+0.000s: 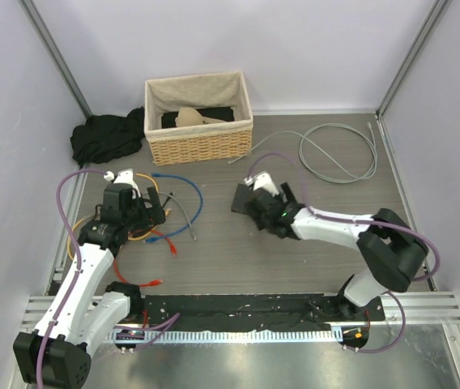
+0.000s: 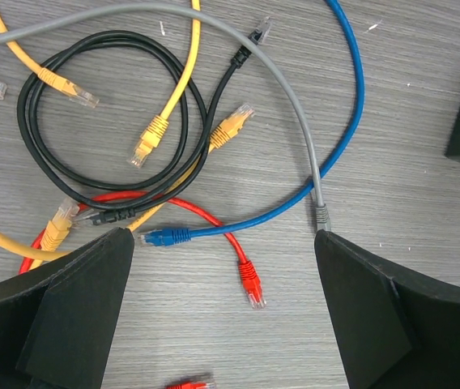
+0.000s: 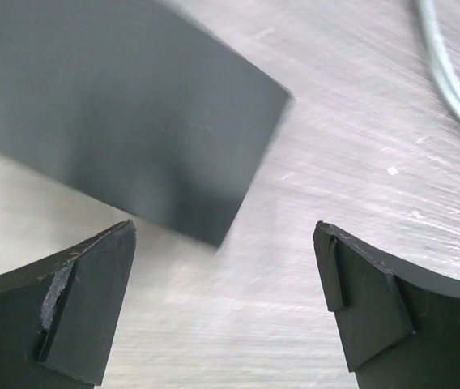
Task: Insert the plug into the switch port
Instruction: Adjust the switch port at the center of the board.
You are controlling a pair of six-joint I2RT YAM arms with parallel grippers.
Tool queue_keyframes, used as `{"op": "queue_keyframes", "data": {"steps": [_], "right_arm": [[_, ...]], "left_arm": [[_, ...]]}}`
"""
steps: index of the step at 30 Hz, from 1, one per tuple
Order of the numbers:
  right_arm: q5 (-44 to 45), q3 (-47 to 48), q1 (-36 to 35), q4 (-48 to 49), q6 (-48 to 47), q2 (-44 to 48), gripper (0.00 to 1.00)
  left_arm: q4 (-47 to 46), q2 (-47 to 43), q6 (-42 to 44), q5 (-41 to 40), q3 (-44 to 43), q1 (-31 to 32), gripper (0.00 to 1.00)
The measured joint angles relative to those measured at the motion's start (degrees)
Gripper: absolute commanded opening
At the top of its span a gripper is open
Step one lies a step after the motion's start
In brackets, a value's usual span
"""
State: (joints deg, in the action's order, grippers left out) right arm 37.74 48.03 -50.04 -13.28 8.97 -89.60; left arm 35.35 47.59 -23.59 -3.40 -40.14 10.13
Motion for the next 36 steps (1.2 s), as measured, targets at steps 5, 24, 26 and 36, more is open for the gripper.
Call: {"op": "queue_keyframes", "data": {"steps": [5, 24, 26, 36], "right_arm": [[-9.75, 2.25, 7.82, 0.61, -0.37, 5.92, 1.00], [-36.70, 35.01, 12.50, 5.53, -3.93, -27.54, 1.00], [-38.29, 34.77, 12.66, 5.16, -3.10, -28.13, 1.00], [-45.42, 25.00, 11.85, 6.58, 1.86, -22.16, 1.00]], "left_arm": [[0.00, 0.09, 0.00, 0.48, 0.00, 0.00, 1.00], [-0.02, -1.27, -0.02, 1.53, 0.00, 0.07, 1.00], [-0.04, -1.64, -0.02, 1.55, 0.00, 0.17, 0.99], [-0.02, -2.01, -0.09, 1.75, 0.00, 0.68, 1.00]]}}
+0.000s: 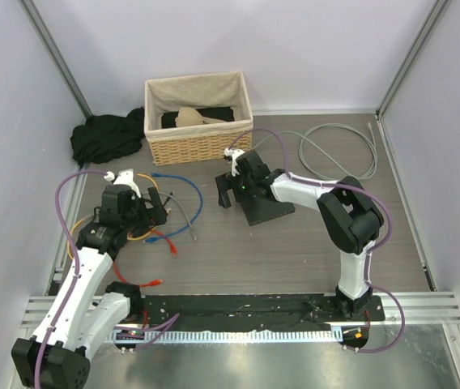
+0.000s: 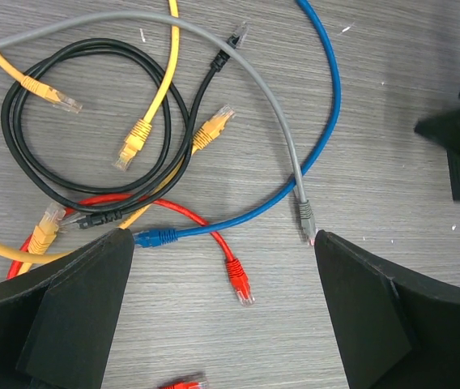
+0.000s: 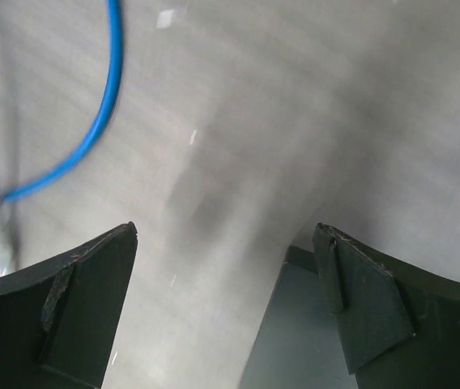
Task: Insert the plug into the switch port
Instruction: Adjust the switch port at the center of the board.
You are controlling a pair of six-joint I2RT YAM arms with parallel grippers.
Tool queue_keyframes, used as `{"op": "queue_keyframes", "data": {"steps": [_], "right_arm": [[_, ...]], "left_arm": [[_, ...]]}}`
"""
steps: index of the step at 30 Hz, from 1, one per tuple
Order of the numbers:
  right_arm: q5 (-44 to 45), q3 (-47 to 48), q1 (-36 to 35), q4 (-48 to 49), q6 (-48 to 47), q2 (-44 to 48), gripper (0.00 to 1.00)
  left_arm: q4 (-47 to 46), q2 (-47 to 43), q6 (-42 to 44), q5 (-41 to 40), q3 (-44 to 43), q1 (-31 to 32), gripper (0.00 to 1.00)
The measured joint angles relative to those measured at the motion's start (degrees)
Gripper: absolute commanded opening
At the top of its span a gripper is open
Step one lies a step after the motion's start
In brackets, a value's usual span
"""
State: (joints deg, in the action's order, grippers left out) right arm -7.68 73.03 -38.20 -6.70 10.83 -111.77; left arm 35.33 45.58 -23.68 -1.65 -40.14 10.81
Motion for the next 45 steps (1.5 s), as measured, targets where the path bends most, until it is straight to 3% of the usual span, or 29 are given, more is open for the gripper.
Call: {"op": "queue_keyframes", "data": {"steps": [9, 17, 25, 33, 45], "right_arm": [[3.04, -7.58, 0.68, -5.55, 4.46, 14.21, 1.00], [8.63, -18.14, 15.06, -4.94, 9.79, 30.64, 1.00], [1.62, -23.52, 21.40, -6.10, 10.99, 28.79, 1.00], [-7.85, -25.57, 23.04, 1.18, 11.13, 20.33, 1.00], [-10.86, -30.60, 14.56, 11.87, 19.93, 20.55, 1.00]], "left_arm": [[0.00, 0.07, -0.22, 0.33, 0.00, 0.42, 1.00], [-0.39, 0.87, -0.66, 3.80, 0.00, 0.81, 1.00], [-1.27, 2.05, -0.76, 4.94, 0.09, 0.81, 1.00], [-2.38, 0.96, 0.11, 3.67, 0.26, 0.81, 1.00], [-2.05, 4.85, -1.57, 0.72, 0.26, 0.81, 1.00]]}}
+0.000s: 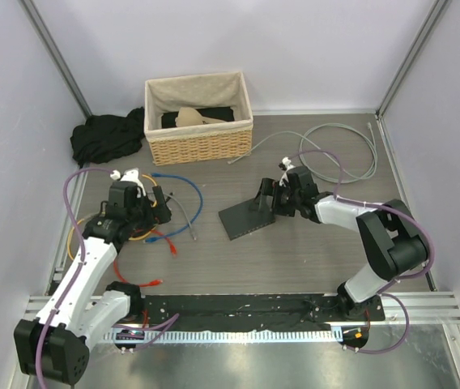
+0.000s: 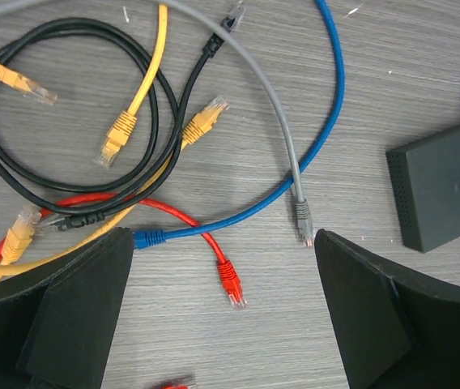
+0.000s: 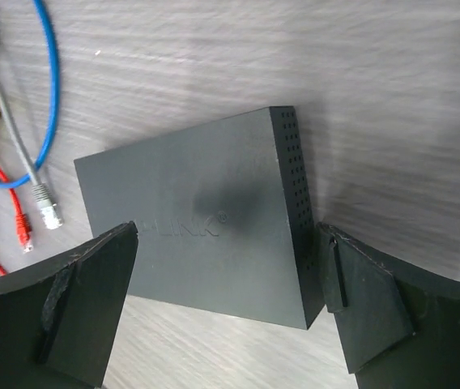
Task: Insert the plug into the switch port
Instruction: Adjust the switch port at the center of the board.
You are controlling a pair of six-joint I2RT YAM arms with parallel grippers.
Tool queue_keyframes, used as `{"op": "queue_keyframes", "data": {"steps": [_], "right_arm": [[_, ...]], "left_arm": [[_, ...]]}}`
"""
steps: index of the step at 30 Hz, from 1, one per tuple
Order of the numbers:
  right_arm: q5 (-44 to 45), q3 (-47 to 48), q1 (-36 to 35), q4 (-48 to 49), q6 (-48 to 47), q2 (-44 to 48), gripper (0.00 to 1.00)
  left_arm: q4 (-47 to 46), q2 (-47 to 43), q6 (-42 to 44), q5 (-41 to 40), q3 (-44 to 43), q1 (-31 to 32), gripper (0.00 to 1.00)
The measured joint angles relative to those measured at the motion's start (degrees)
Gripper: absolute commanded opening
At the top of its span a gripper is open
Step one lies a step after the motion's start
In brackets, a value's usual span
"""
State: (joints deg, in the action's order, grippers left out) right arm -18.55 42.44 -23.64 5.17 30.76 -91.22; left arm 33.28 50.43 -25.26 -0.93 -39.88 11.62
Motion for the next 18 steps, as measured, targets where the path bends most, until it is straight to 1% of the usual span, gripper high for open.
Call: {"op": "queue_keyframes", "data": {"steps": [1, 3, 5, 9, 11, 13, 15, 16, 18], "right_arm": [[0.52, -0.02, -0.74, 0.26, 0.85, 0.00, 1.00], [1.95, -0.02, -1.53, 0.09, 1.44, 0.24, 1.00], [4.11, -0.04, -1.68, -1.38, 1.38, 1.66, 1.00], [10.49, -0.02, -1.64, -7.23, -0.68, 9.22, 1.00], [13.44, -0.02, -1.55, -9.64, -1.90, 14.03, 1.00], [16.20, -0.02, -1.49, -11.50, -3.10, 19.08, 1.00], [18.32, -0.04, -1.46, -13.35, -4.09, 23.71, 1.00], [19.02, -0.11, -1.46, -13.97, -4.44, 25.70, 1.00], [20.02, -1.01, -1.44, -14.62, -5.05, 29.22, 1.00]], "left_arm": [[0.00, 0.70, -0.55, -0.04, 0.00, 0.00, 0.99], [-0.07, 2.03, -1.95, 0.00, 0.00, 0.00, 0.96], [-0.24, 4.02, -3.74, 0.55, 0.00, 0.00, 0.90], [-0.52, 10.58, -8.11, 0.98, -0.98, 0.94, 0.84], [-0.68, 14.80, -10.45, -0.04, -2.43, 2.51, 0.77], [-1.07, 19.91, -12.72, -1.44, -4.92, 4.63, 0.73], [-1.84, 24.65, -14.64, -3.13, -7.43, 6.73, 0.65], [-2.25, 26.88, -15.34, -4.09, -8.76, 7.76, 0.57], [-3.52, 31.39, -16.63, -6.51, -11.21, 9.75, 0.52]]}}
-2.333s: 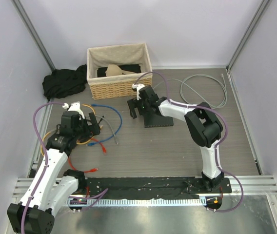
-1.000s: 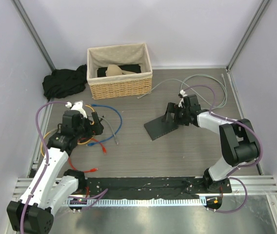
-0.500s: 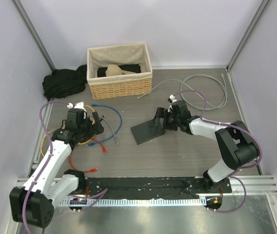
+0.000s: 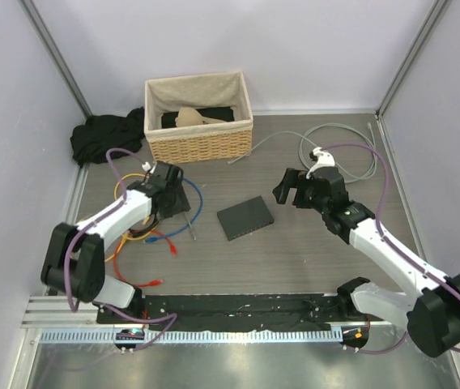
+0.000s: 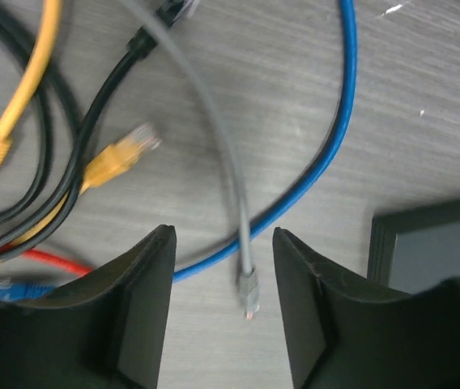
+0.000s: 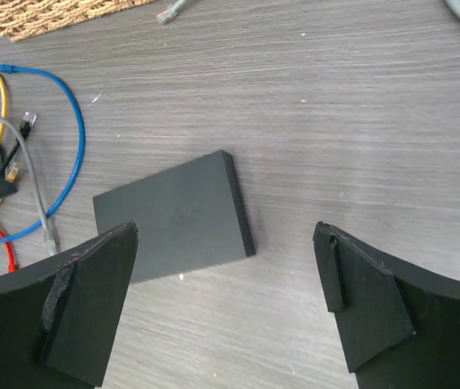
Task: Insert the plug into the switch port
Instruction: Adjust the switch port at the center of the board, then pick up the connector from the center of the board.
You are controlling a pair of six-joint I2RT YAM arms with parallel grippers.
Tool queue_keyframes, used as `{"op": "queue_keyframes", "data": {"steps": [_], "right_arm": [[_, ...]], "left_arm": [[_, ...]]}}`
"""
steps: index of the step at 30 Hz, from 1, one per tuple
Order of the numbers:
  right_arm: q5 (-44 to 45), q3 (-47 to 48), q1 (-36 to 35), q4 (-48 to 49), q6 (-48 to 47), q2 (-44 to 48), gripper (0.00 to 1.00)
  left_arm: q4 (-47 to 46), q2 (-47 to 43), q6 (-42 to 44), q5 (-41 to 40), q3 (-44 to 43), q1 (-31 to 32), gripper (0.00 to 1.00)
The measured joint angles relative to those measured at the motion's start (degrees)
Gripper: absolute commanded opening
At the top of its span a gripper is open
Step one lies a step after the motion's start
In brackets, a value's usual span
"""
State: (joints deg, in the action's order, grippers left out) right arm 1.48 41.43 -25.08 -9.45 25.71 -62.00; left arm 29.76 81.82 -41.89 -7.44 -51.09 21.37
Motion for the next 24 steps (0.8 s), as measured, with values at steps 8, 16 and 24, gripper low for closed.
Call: {"op": "queue_keyframes", "data": {"steps": [8, 16, 24], "right_arm": [[0.83, -5.05, 0.02, -4.52, -0.31, 8.79, 1.00], [0.81, -6.99, 0.02, -7.32, -0.13, 13.16, 1.00], [0.66, -6.99, 0.02, -8.20, -0.28, 15.32, 1.00]], "left_arm": [[-2.47, 11.10, -2.67, -5.79, -3.82, 2.19, 0.17], [-1.53, 10.93, -4.09, -6.54, -5.31, 2.71, 0.00], [9.29, -4.76, 0.63, -11.85, -23.85, 2.89, 0.00]]}}
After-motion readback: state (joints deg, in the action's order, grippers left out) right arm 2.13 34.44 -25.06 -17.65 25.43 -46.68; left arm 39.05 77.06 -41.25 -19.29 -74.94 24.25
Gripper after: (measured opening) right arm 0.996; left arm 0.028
